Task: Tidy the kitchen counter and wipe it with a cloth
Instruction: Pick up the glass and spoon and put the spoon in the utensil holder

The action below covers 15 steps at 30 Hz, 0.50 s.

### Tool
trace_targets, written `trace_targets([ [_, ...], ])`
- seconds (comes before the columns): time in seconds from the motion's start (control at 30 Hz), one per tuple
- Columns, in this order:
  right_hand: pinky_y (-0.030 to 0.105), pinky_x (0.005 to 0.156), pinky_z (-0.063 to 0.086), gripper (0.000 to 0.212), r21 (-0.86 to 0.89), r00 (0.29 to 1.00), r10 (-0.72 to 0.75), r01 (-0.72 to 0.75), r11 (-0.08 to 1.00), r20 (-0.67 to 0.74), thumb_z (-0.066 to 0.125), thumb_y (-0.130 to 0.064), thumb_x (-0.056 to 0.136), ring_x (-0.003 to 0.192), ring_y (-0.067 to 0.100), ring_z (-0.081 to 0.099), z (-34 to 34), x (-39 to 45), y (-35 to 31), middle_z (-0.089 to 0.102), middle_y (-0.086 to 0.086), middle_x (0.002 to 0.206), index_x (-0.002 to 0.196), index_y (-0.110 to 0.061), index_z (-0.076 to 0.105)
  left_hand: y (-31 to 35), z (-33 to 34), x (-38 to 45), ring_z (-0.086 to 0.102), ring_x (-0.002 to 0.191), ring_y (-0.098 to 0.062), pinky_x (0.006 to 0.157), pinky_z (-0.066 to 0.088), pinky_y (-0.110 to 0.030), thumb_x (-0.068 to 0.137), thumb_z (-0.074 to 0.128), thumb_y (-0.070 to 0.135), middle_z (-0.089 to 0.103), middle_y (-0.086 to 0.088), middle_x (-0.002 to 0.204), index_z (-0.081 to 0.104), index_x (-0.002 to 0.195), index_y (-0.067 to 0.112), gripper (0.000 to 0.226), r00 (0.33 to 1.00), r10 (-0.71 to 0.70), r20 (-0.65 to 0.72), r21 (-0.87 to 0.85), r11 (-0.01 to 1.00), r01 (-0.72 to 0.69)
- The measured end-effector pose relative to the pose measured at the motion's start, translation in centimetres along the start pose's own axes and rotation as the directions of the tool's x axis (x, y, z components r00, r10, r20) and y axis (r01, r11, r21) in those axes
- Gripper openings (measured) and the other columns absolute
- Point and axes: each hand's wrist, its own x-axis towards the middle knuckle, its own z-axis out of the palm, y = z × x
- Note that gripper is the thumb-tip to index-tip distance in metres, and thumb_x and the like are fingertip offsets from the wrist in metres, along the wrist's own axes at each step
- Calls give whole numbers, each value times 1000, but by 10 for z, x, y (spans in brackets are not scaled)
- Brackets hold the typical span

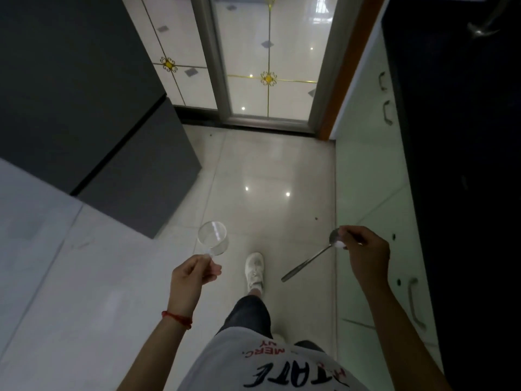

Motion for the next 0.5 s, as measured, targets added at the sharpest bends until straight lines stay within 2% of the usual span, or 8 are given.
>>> trace_targets([
  [0.1, 3, 60, 46, 10, -7, 1000, 6, -6, 1000, -7, 65, -5, 81, 61, -12, 59, 29, 56, -11, 65, -1, 72, 88, -5, 71, 25, 9, 61, 65, 76, -29, 62, 57, -16, 93, 46, 10, 68, -19, 76, 64, 72, 4, 28, 999, 43, -17, 62, 997, -42],
  [0.23, 2, 59, 47, 10, 26, 999, 47, -46, 999, -20, 66, -4, 80, 60, -11, 59, 57, 127, -33, 65, -13, 69, 89, -5, 71, 76, 37, 143, 65, 76, -25, 62, 56, -16, 93, 46, 10, 68, -12, 73, 64, 73, 5, 27, 995, 91, 42, 132, 987, -95],
  [0.3, 2, 60, 47, 11, 44, 996, 73, -71, 997, -47, 67, -5, 79, 61, -9, 60, 64, 160, -44, 66, -18, 62, 88, -10, 71, 108, 58, 183, 65, 74, -22, 63, 56, -17, 92, 46, 9, 68, -8, 70, 65, 72, 6, 27, 989, 108, 102, 122, 985, -120],
  [0.4, 5, 63, 48, 14, 77, 990, 106, -99, 992, -92, 67, -5, 79, 65, -6, 61, 68, 201, -58, 68, -22, 63, 82, -18, 71, 154, 94, 235, 65, 70, -16, 63, 56, -17, 91, 47, 9, 68, 1, 63, 65, 67, 10, 30, 971, 145, 190, 106, 980, -167],
  [0.5, 5, 64, 48, 29, 82, 985, 103, -92, 992, -142, 68, -3, 78, 67, -6, 61, 68, 239, -65, 67, -29, 68, 73, -32, 65, 196, 133, 283, 66, 68, -14, 64, 57, -18, 92, 47, 10, 68, 0, 65, 65, 65, 16, 33, 944, 199, 263, 92, 969, -230],
])
